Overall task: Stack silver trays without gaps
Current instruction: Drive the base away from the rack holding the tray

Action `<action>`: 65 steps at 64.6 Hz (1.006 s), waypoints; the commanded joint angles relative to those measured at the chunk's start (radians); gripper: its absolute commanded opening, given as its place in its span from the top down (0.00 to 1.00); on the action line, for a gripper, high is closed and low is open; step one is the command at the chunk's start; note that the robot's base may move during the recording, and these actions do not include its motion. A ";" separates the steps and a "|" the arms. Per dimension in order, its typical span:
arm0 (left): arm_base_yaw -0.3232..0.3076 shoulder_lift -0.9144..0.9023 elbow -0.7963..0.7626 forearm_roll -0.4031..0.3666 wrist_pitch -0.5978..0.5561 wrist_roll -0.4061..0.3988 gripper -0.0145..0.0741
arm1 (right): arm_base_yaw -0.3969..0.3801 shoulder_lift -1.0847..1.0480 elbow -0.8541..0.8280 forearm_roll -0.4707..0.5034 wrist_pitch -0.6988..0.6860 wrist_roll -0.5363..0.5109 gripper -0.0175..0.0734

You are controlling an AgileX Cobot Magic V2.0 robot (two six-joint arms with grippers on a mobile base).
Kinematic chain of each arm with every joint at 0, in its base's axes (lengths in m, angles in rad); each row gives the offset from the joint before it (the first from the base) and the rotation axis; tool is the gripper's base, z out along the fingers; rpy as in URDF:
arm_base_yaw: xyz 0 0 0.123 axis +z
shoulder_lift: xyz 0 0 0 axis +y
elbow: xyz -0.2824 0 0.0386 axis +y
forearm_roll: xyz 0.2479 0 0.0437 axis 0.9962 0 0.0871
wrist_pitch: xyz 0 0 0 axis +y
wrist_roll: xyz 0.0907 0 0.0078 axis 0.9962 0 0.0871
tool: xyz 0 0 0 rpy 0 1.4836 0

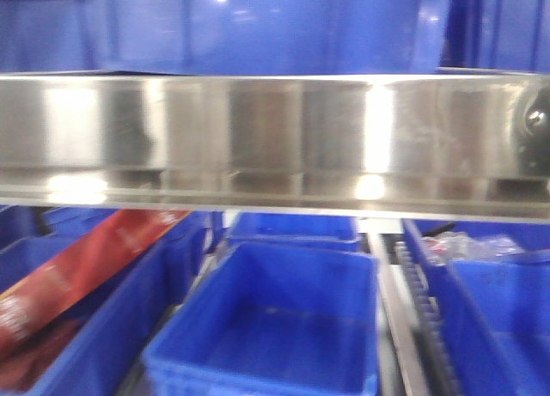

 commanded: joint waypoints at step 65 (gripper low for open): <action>-0.012 -0.005 -0.010 -0.008 -0.099 0.002 0.85 | 0.006 0.000 -0.015 0.002 -0.039 -0.020 0.88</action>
